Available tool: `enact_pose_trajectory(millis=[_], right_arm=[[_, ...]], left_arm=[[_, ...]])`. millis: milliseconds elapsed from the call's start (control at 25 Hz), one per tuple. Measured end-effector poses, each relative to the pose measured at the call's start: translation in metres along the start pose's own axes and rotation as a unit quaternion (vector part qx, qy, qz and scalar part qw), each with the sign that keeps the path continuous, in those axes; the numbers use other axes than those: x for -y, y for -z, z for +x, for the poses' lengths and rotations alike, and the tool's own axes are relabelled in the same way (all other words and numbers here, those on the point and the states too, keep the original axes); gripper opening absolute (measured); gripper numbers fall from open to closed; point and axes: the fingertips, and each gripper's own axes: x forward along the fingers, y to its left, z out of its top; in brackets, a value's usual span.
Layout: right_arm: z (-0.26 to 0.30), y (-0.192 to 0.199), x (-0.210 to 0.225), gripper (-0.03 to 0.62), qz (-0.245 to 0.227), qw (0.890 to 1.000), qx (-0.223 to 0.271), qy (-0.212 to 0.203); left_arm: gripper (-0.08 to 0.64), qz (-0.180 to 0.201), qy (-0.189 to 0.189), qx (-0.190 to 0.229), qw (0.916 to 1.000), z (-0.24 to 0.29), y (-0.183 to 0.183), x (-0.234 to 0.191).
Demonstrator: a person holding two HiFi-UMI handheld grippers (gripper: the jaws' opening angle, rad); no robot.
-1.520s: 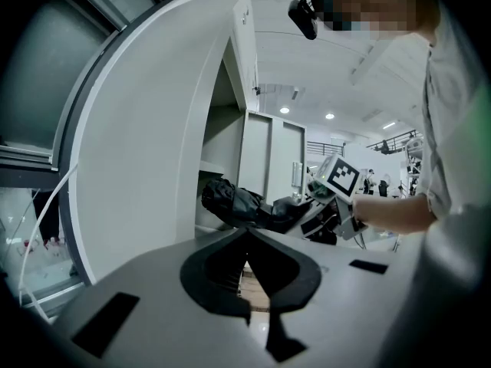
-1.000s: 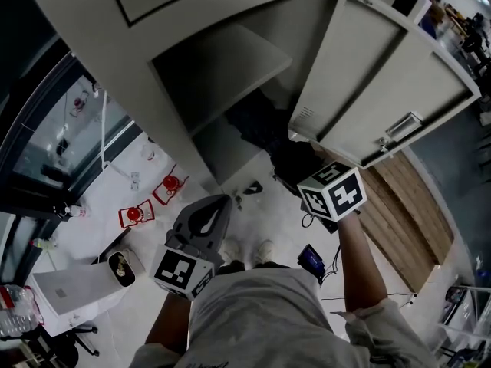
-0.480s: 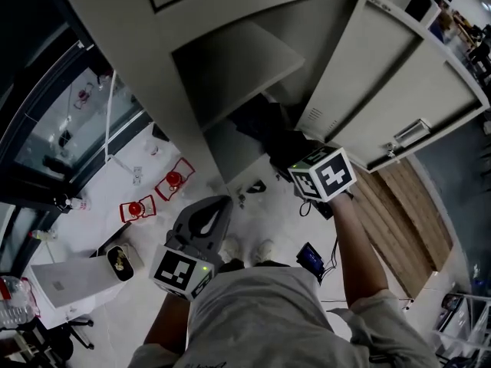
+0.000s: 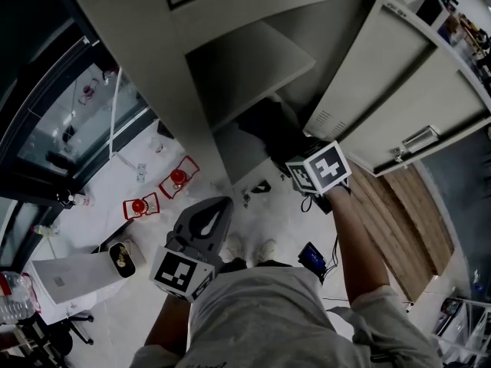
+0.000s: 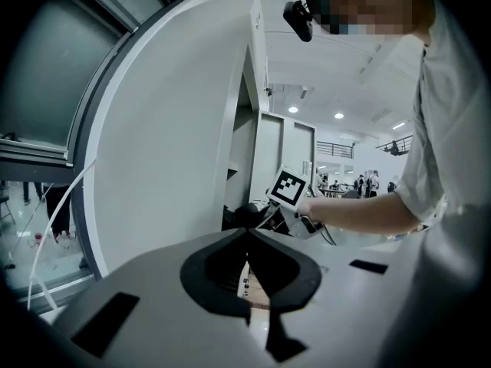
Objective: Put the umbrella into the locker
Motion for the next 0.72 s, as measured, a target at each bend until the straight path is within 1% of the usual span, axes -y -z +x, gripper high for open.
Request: enact_pose_trajectory(millis=[240,360,520,720], right_arm=[[0.009,-0.003,0.002,0.213,-0.009,1.0,-0.013,0.004],[0.019,0.002,0.001,0.213,-0.014,1.0,-0.023,0.002],[0.018,0.0,-0.001,0.215,-0.031,0.999,-0.036,0.014],[0.021,0.002,-0.001,0.224,-0.047,0.998,-0.047,0.018]], left_arm=[[0.015,-0.003,-0.006,-0.001,1.0,0.0,0.001,-0.006],[0.015,-0.005,-0.009,-0.002,0.9999,-0.001,0.002,-0.008],[0.015,-0.006,-0.011,-0.002,0.9999,-0.002,0.003,-0.011],[0.015,-0.009,-0.009,-0.002,0.9999,0.0,0.004,-0.012]])
